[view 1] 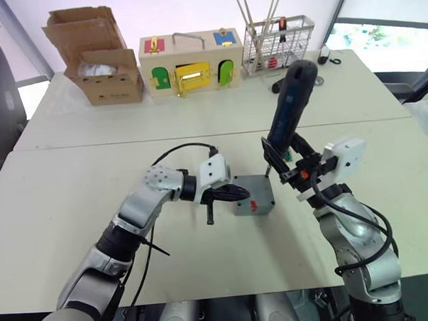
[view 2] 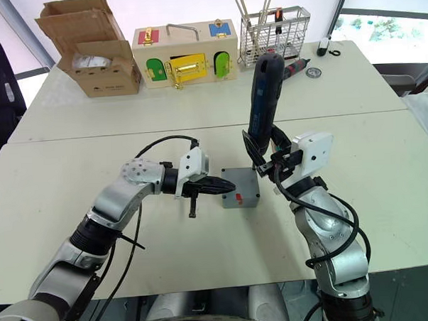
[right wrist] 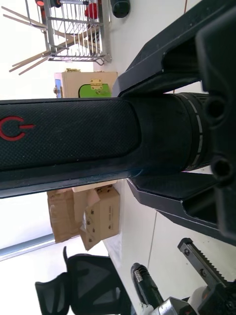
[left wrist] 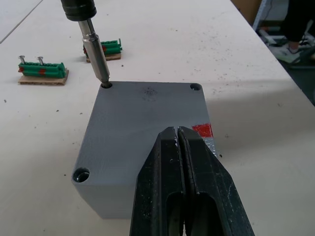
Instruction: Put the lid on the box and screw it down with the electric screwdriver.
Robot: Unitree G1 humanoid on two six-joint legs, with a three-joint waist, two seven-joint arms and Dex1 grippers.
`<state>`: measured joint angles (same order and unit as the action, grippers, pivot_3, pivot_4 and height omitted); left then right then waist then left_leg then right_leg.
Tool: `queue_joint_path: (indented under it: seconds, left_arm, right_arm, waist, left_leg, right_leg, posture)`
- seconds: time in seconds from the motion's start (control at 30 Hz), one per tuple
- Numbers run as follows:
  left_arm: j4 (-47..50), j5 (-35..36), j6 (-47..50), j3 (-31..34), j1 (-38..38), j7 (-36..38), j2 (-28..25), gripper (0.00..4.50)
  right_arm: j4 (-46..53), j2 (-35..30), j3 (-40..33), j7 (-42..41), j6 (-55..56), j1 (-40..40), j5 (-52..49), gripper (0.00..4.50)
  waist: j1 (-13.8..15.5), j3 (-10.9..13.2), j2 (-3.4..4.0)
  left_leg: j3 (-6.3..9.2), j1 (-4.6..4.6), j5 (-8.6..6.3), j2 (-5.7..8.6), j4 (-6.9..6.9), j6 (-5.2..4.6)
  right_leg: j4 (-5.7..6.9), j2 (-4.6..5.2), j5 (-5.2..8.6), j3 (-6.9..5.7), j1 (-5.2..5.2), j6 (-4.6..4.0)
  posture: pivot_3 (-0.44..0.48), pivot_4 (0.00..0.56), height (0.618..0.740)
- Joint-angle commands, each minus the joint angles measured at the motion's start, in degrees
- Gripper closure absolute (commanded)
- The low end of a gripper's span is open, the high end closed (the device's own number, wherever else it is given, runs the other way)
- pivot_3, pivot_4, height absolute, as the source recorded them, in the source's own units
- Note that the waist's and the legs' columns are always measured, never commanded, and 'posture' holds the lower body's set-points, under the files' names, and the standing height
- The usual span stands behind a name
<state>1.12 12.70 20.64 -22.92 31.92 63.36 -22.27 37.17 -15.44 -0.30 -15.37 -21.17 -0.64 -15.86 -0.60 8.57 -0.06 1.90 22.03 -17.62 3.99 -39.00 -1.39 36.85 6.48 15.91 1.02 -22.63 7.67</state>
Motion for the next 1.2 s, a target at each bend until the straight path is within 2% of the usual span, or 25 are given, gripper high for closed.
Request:
queue_joint_path:
  seconds: [0.03, 0.17, 0.73, 1.2]
  left_arm:
    - [-1.8, -3.5, -1.1, -2.1, -0.3, -0.8, -0.4, 4.50]
    - [-2.1, -4.5, -1.7, -2.6, -0.3, -1.4, -0.2, 4.50]
    - [-1.4, -4.7, -1.2, -2.7, -1.2, -2.2, 0.3, 4.50]
    - [-2.3, -5.0, -1.9, -2.9, -0.8, -1.8, 0.5, 4.50]
  right_arm:
    - [-2.8, -0.6, 1.9, -1.3, -1.6, 2.6, 0.2, 2.68]
    - [-3.5, -1.0, 2.2, -2.1, -1.4, 3.3, 0.2, 2.68]
    - [-5.9, -2.4, 2.9, -2.7, -2.8, 4.2, 1.9, 2.68]
    - [-6.0, -2.7, 3.0, -2.8, -2.1, 5.1, 2.7, 2.68]
  waist:
    - [0.0, 0.0, -0.08]
    - [0.0, -0.2, -0.27]
    - [0.1, -1.1, -0.92]
    - [0.2, -1.2, -0.92]
  left_leg:
    - [0.01, -0.09, -0.01, 0.00, 0.00, -0.01]
    - [0.03, -0.61, -0.02, -0.01, 0.23, -0.02]
    - [0.04, -0.66, -0.04, -0.01, 0.66, -0.01]
    - [0.04, -0.68, -0.03, 0.00, 0.80, 0.00]
  right_leg:
    - [-0.08, 0.00, 0.00, 0.00, 0.13, 0.01]
    - [-0.58, 0.00, 0.02, 0.01, 0.51, 0.03]
    - [-0.79, 0.09, 0.02, 0.05, 0.45, 0.03]
    - [-0.86, 0.15, 0.02, 0.05, 0.42, 0.03]
  posture:
    - [0.000, 0.150, 0.737]
    - [0.000, 0.150, 0.737]
    - [0.000, 0.150, 0.737]
    - [0.000, 0.150, 0.737]
